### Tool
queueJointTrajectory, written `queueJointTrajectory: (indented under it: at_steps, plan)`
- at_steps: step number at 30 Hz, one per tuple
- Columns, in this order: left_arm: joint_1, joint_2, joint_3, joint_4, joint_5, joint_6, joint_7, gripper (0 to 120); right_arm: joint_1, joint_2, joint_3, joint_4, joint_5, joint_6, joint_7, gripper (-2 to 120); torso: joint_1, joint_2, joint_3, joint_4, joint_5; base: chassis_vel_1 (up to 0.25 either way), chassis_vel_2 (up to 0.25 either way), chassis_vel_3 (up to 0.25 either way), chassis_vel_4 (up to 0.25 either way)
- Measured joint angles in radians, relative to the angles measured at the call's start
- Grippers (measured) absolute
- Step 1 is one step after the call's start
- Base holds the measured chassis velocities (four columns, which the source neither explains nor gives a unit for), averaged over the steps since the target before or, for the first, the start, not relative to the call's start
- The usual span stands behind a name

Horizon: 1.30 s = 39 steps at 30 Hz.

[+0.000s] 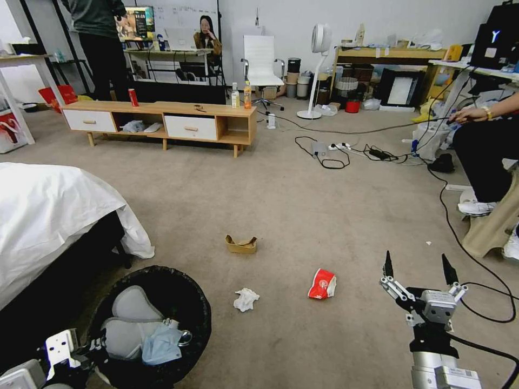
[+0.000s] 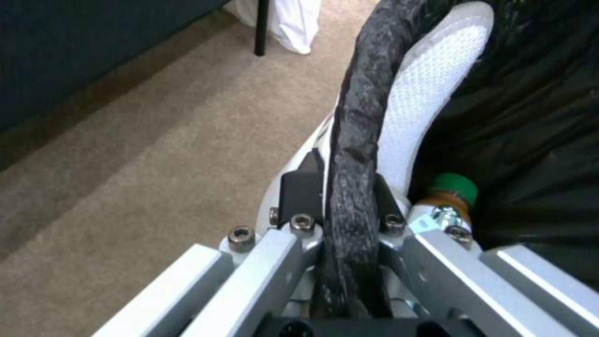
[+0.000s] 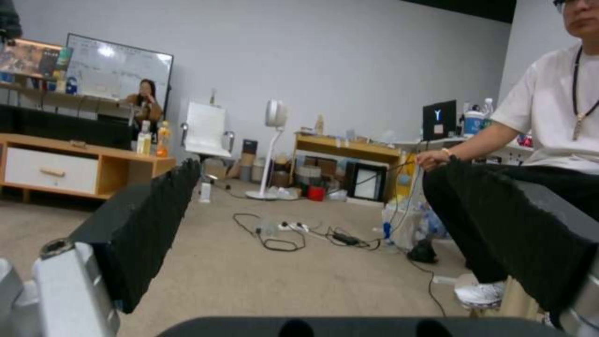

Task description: Pick up the trash bin and place the garbage on the floor into it.

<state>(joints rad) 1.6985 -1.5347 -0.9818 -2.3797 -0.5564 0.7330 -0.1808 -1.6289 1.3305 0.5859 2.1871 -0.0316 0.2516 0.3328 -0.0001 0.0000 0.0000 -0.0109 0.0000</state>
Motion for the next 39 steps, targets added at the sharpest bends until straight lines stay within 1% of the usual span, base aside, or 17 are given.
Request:
queueJointTrajectory:
  at_steps: [6, 11, 13, 14, 17, 19, 22, 23, 25, 39]
  plan:
    - [-0.004, 0.001, -0.024, 0.001, -0.005, 0.001, 0.001, 3, 0.002, -0.007, 0.000, 0.000, 0.005, 0.001, -0.001, 100, 0.000, 0.000, 0.000, -0.0001, 0.0000, -0.045, 0.034, 0.047, -0.041]
    - [-0.005, 0.001, -0.038, 0.001, -0.011, 0.001, 0.001, 3, 0.004, -0.011, 0.001, 0.000, 0.010, 0.001, 0.000, 100, 0.000, 0.000, 0.000, -0.0001, 0.0001, -0.170, 0.168, 0.174, -0.156]
    - [-0.004, 0.001, -0.041, 0.001, -0.012, 0.001, 0.001, 3, 0.005, -0.011, 0.001, 0.000, 0.011, 0.001, 0.000, 100, 0.000, 0.000, 0.000, 0.0003, 0.0004, -0.212, 0.209, 0.191, -0.198]
    - [-0.004, 0.001, -0.043, 0.001, -0.013, 0.001, 0.001, 3, 0.005, -0.012, 0.001, 0.000, 0.012, 0.001, 0.000, 100, 0.000, 0.000, 0.000, 0.0000, -0.0003, -0.224, 0.224, 0.226, -0.235]
    - [-0.001, 0.000, -0.043, 0.001, -0.015, 0.001, 0.001, 3, 0.005, -0.013, 0.001, 0.000, 0.014, 0.001, 0.001, 100, 0.000, 0.000, 0.000, -0.0001, 0.0002, -0.224, 0.238, 0.219, -0.231]
    - [-0.001, 0.000, -0.043, 0.001, -0.015, 0.001, 0.001, 3, 0.005, -0.013, 0.001, 0.000, 0.015, 0.001, 0.002, 100, 0.000, 0.000, 0.000, -0.0002, -0.0002, -0.204, 0.204, 0.214, -0.199]
    - [0.001, -0.001, -0.043, 0.000, -0.015, 0.002, 0.000, 3, 0.007, -0.014, 0.001, -0.002, 0.016, 0.001, 0.003, 100, 0.000, 0.000, 0.000, 0.0000, 0.0002, -0.158, 0.156, 0.179, -0.177]
    - [0.001, -0.001, -0.043, 0.000, -0.015, 0.002, 0.000, 3, 0.007, -0.014, 0.001, -0.002, 0.017, 0.001, 0.003, 100, 0.000, 0.000, 0.000, 0.0002, -0.0002, -0.151, 0.137, 0.120, -0.118]
    - [0.001, -0.002, -0.043, 0.000, -0.015, 0.002, 0.000, 3, 0.007, -0.014, 0.001, -0.002, 0.018, 0.001, 0.003, 100, 0.000, 0.000, 0.000, -0.0001, -0.0001, -0.103, 0.105, 0.120, -0.118]
    - [0.002, -0.002, -0.043, -0.002, -0.015, 0.003, 0.000, 3, 0.010, -0.015, -0.004, -0.005, 0.023, 0.000, 0.002, 100, 0.000, 0.000, 0.000, -0.0001, 0.0000, -0.009, 0.007, 0.009, -0.012]
